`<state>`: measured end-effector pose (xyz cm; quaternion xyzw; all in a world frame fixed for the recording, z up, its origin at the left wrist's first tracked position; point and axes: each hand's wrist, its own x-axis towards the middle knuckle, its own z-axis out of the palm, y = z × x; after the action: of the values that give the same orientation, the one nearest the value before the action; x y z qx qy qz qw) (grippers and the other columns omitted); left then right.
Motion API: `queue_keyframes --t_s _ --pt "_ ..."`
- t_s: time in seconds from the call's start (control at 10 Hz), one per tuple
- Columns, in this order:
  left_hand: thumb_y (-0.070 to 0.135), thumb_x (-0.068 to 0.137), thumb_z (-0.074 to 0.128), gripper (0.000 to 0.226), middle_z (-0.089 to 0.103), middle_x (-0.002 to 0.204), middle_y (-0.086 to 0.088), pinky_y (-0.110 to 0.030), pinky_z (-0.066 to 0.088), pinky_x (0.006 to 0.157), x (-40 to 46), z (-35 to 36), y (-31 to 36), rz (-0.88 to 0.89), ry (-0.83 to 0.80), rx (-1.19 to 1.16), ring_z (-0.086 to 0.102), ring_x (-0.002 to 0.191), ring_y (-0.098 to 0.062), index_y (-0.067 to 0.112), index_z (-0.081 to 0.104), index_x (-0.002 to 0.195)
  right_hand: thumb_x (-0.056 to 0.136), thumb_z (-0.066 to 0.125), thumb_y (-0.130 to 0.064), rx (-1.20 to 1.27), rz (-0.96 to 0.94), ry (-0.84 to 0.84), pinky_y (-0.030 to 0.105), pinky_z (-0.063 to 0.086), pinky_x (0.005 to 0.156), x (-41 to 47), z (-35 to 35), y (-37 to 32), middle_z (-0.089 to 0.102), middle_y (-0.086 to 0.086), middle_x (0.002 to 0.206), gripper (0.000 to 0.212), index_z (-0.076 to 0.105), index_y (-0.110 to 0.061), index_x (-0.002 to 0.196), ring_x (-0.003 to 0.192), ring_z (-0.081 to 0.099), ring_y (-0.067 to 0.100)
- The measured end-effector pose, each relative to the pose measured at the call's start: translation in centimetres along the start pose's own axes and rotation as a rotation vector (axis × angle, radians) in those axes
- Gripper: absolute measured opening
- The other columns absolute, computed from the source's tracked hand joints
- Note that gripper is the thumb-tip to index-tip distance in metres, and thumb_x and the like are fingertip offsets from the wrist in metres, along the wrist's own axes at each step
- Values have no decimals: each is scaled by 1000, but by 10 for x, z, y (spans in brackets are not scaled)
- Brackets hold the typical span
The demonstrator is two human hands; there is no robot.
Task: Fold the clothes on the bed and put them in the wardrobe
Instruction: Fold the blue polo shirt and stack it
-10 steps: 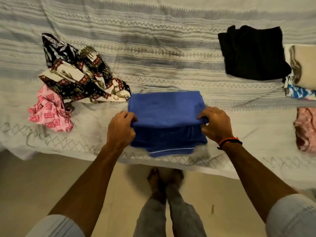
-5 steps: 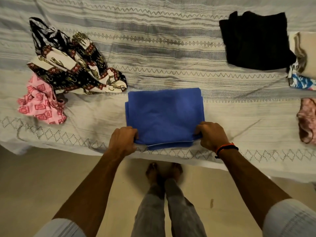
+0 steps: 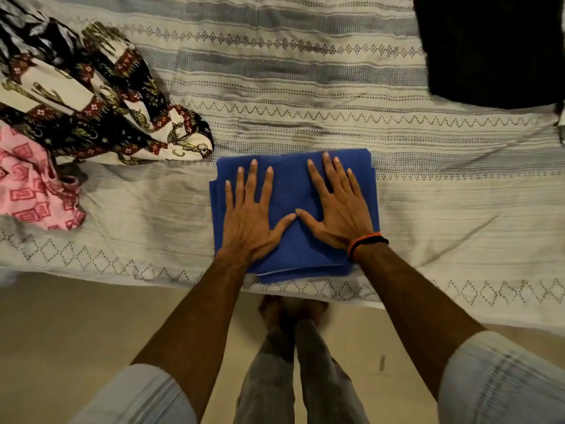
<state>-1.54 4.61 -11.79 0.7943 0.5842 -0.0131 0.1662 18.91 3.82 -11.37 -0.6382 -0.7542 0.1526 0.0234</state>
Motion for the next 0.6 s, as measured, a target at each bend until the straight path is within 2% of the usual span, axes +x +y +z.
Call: queue_keyframes --t_s 0.1,0.4,0.6 --pt "83 84 30 100 -10 164 -6 -58 2 120 -1 14 -7 -33 8 18 -11 151 -31 23 -2 157 87 30 -78 -26 26 -15 51 6 122 -4 19 9 0 9 165 95 7 -19 158 153 -2 26" --pt "77 84 43 96 8 163 -13 -61 7 118 8 33 -12 -12 127 31 2 151 -35 18 20 156 84 40 -77 -46 45 79 52 8 122 2 41 15 7 10 165 99 16 -15 157 153 4 27" --pt "77 84 44 95 11 163 -14 -62 8 117 10 35 -12 -4 149 28 4 151 -36 17 23 155 84 41 -76 -33 42 95 51 8 122 3 40 15 9 11 164 98 18 -14 156 152 5 27"
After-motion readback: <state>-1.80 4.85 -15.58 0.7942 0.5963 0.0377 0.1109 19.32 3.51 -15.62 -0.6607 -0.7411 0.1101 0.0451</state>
